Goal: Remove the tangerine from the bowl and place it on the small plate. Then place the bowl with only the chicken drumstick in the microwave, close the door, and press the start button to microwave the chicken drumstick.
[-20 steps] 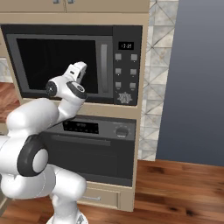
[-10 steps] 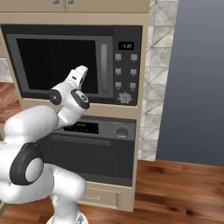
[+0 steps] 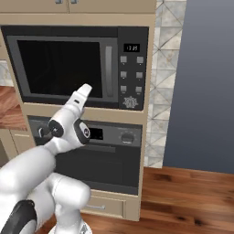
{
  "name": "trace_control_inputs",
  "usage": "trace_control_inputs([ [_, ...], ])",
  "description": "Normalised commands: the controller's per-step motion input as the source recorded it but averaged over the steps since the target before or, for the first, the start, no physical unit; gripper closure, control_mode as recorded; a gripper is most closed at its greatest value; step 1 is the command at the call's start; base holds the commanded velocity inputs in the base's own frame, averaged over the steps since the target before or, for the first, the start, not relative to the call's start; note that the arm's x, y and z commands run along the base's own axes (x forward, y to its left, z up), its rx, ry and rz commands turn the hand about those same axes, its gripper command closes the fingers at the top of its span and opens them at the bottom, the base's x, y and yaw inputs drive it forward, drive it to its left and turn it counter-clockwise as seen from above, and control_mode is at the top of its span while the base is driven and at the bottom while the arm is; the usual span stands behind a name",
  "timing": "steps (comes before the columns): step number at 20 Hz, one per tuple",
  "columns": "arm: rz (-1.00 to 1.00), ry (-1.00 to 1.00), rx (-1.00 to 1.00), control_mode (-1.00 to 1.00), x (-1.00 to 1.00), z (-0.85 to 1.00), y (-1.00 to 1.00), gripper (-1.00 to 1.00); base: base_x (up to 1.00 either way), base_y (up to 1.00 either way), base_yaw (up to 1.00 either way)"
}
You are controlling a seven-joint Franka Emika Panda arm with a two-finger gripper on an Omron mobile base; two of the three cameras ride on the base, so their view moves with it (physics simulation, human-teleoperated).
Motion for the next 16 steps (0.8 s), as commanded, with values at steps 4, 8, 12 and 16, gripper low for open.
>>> trace_control_inputs([
  [4, 0.00, 0.04, 0.05, -1.00, -0.85, 0.66, -0.37, -1.00, 0.00, 0.00, 0.00],
  [8, 0.00, 0.09, 0.05, -1.00, -0.85, 0.66, -0.35, -1.00, 0.00, 0.00, 0.00],
  [12, 0.00, 0.12, 0.05, -1.00, -0.88, 0.62, -0.37, -1.00, 0.00, 0.00, 0.00],
  [16, 0.00, 0.14, 0.03, -1.00, -0.78, 0.33, -0.31, -1.00, 0.00, 0.00, 0.00],
])
